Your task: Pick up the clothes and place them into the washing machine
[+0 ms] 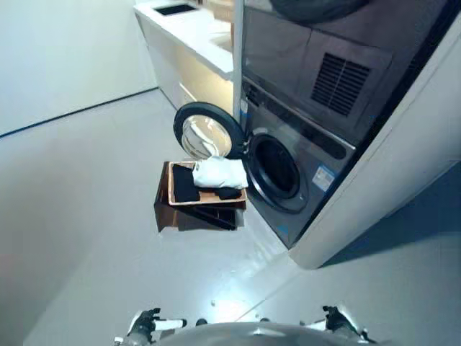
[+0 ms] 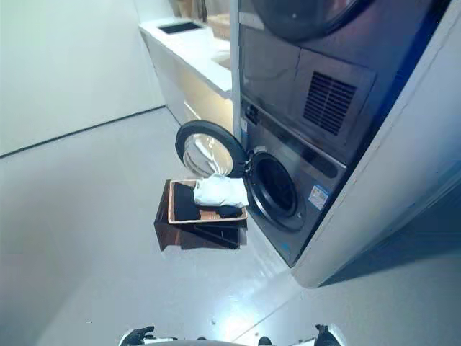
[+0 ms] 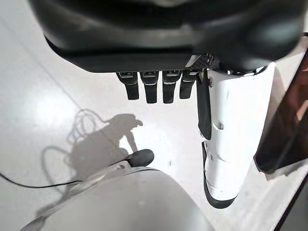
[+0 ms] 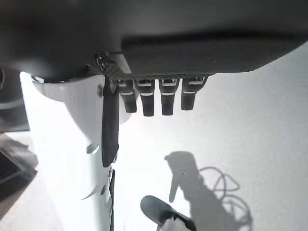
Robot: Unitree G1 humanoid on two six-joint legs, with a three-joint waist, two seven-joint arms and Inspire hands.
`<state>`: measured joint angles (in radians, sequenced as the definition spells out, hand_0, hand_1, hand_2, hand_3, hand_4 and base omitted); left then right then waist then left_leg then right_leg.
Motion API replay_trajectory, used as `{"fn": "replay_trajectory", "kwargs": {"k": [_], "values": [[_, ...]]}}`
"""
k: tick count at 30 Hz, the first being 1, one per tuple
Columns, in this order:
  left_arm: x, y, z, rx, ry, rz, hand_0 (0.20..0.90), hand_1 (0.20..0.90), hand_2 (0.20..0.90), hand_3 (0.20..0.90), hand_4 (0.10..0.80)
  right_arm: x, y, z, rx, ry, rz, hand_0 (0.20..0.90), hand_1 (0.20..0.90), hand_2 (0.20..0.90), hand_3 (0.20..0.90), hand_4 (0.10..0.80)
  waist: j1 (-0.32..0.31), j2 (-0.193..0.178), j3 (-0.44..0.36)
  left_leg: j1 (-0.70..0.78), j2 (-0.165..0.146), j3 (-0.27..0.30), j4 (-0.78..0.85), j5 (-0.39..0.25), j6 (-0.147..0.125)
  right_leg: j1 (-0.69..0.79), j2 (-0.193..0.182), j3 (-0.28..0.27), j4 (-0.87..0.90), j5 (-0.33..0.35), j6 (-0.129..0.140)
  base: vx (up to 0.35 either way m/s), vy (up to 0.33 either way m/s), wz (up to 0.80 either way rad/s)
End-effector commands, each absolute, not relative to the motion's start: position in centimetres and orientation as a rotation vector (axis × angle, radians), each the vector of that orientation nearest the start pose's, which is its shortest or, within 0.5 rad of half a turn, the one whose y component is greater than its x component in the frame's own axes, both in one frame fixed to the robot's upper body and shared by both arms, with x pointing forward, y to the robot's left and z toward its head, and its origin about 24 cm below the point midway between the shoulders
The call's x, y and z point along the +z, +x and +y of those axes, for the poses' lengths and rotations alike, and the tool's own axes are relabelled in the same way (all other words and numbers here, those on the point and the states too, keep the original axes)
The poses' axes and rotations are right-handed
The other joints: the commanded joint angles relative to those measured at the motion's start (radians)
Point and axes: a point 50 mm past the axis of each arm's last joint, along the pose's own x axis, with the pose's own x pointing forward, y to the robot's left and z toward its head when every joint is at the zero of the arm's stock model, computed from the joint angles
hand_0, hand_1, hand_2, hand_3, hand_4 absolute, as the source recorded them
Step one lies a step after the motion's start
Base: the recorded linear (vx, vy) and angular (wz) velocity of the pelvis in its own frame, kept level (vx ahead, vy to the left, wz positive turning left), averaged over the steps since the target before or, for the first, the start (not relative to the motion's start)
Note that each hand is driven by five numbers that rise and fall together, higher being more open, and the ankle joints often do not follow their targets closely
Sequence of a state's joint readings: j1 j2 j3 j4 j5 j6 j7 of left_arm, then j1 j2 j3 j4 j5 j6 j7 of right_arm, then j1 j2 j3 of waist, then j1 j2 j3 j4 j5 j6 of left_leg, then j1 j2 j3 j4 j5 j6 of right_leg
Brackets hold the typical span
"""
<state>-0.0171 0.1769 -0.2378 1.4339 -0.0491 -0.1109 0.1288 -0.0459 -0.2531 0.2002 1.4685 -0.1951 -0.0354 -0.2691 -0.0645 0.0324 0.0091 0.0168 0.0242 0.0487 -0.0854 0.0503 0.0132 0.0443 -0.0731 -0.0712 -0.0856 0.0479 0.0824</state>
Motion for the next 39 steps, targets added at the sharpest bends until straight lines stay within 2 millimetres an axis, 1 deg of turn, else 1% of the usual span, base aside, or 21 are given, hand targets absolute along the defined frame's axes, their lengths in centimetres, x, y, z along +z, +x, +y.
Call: {"fn": "replay_trajectory", "kwargs": {"k": [1,6,13,16,28,30,35,39], "values": [[-17.4,6.3,19.9,0.03,0.33,1.316,0.9,0.9,0.9,0.9,0.8,-16.0,7.2,-25.6,-0.093,-0.72,1.323,0.9,0.9,0.9,0.9,0.8,0.024,-0.03,0.014,0.048,-0.059,0.02,-0.002,-0.091,-0.034,-0.017,-0.003,-0.003,-0.002,-0.009,0.024,0.0,0.0,0.0],[-17.5,5.9,20.0,0.031,0.322,1.327,0.9,0.9,0.9,0.9,0.8,-16.0,7.7,-25.2,-0.093,-0.7,1.292,0.9,0.9,0.9,0.9,0.8,0.028,-0.035,0.009,0.056,-0.058,0.017,-0.002,-0.092,-0.034,-0.009,-0.001,-0.004,-0.002,-0.014,0.025,0.0,0.0,0.0],[-17.5,6.3,19.6,-0.01,0.344,1.309,0.9,0.9,0.9,0.9,0.8,-16.3,7.6,-24.3,-0.053,-0.695,1.289,0.9,0.9,0.9,0.9,0.8,0.038,-0.036,0.008,0.057,-0.061,0.008,-0.002,-0.09,-0.031,-0.004,-0.004,-0.012,-0.002,-0.014,0.025,0.0,0.0,0.01],[-17.5,6.1,19.7,-0.01,0.341,1.317,0.9,0.9,0.9,0.9,0.8,-16.4,7.4,-24.1,-0.048,-0.688,1.292,0.9,0.9,0.9,0.9,0.8,0.041,-0.037,0.006,0.057,-0.062,0.005,-0.002,-0.09,-0.031,-0.001,-0.005,-0.016,-0.002,-0.016,0.026,0.007,0.006,0.08],[-17.5,5.9,19.7,-0.008,0.338,1.326,0.9,0.9,0.9,0.9,0.8,-16.4,7.2,-24.1,-0.045,-0.692,1.298,0.9,0.9,0.9,0.9,0.8,0.043,-0.042,0.001,0.074,-0.063,0.0,-0.002,-0.098,-0.027,0.021,-0.005,-0.022,-0.002,-0.026,0.023,0.002,0.0,0.01],[-17.5,6.1,19.9,0.0,0.337,1.324,0.9,0.9,0.9,0.9,0.8,-16.3,7.3,-24.2,-0.052,-0.689,1.298,0.9,0.9,0.9,0.9,0.8,0.04,-0.043,0.006,0.078,-0.063,-0.001,-0.002,-0.1,-0.024,0.024,-0.005,-0.023,0.004,-0.024,0.017,0.0,0.0,0.0],[-17.4,6.5,20.2,0.021,0.325,1.318,0.9,0.9,0.9,0.9,0.8,-16.2,7.7,-24.5,-0.072,-0.68,1.292,0.9,0.9,0.9,0.9,0.8,0.037,-0.04,0.027,0.078,-0.057,-0.01,-0.002,-0.099,-0.017,-0.018,0.001,-0.015,0.085,-0.056,0.004,0.0,0.0,0.0],[-17.2,7.3,20.5,0.046,0.319,1.299,0.9,0.9,0.9,0.9,0.8,-16.0,8.7,-24.7,-0.097,-0.674,1.265,0.9,0.9,0.9,0.9,0.8,0.034,-0.037,0.052,0.064,-0.05,-0.014,0.002,-0.089,-0.012,-0.063,0.012,-0.011,0.142,-0.081,-0.007,-0.007,-0.018,0.02]]}}
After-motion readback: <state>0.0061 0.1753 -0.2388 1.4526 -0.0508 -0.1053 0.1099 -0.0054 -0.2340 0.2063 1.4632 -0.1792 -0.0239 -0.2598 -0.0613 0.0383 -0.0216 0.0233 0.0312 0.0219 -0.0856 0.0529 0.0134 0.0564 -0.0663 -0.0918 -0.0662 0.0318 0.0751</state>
